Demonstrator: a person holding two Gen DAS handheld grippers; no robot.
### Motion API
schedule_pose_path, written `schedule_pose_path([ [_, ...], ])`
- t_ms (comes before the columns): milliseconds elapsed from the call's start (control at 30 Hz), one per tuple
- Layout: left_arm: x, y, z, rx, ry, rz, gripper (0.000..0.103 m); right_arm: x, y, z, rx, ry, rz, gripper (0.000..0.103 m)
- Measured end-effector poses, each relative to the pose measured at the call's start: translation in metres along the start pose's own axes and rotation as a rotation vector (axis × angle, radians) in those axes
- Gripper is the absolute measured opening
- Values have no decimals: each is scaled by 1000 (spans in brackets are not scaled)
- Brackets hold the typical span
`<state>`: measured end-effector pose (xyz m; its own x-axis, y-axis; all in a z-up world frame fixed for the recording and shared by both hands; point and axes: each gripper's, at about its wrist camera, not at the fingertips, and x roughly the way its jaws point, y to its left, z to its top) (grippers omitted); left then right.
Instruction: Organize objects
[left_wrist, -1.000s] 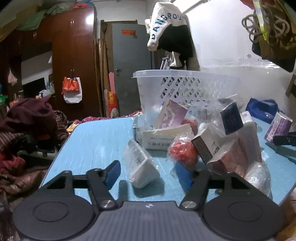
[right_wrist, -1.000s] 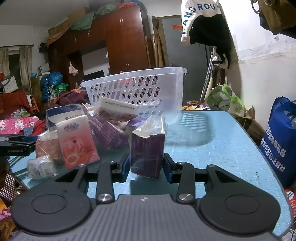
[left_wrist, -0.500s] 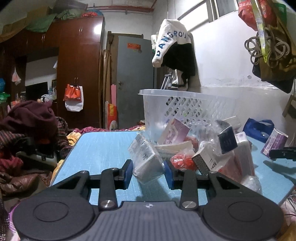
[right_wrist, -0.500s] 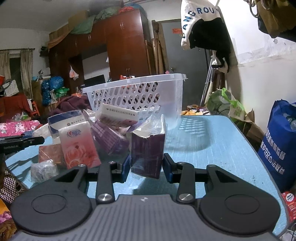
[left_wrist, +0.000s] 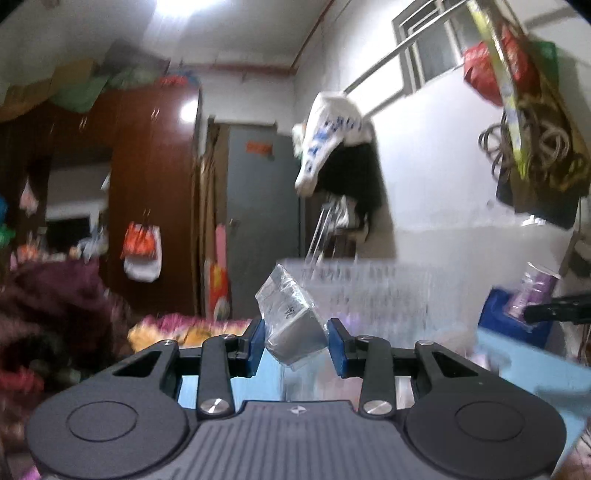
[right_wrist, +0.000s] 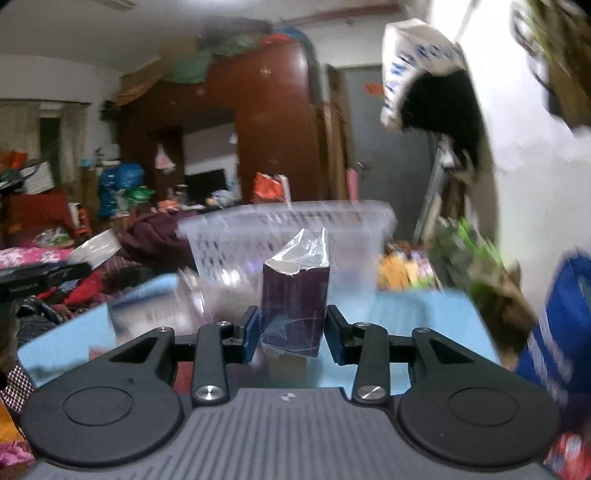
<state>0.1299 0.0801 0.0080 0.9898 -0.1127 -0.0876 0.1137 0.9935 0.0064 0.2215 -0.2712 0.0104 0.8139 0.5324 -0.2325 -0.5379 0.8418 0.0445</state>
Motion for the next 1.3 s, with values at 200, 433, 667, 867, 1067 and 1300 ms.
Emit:
schedule_pose_path([
  [200, 81, -12, 70, -17, -2, -63, 41, 68, 5, 85, -117, -6, -7, 41],
  [433, 150, -30, 68, -32, 105, -78, 73, 135, 0, 95, -138, 87, -67, 57],
  [667, 121, -34, 49, 26, 106, -105, 81, 95, -3, 74, -121, 49, -72, 102],
  [867, 36, -38, 0, 37, 50, -152, 81, 34, -12, 13, 37, 12, 7, 103],
  [1067, -16, -27, -46, -130, 49, -170, 81, -9, 9, -47, 118, 21, 84, 103],
  [1300, -58, -37, -65, -107, 76, -179, 81, -3, 34, -56, 39, 41, 73, 103],
])
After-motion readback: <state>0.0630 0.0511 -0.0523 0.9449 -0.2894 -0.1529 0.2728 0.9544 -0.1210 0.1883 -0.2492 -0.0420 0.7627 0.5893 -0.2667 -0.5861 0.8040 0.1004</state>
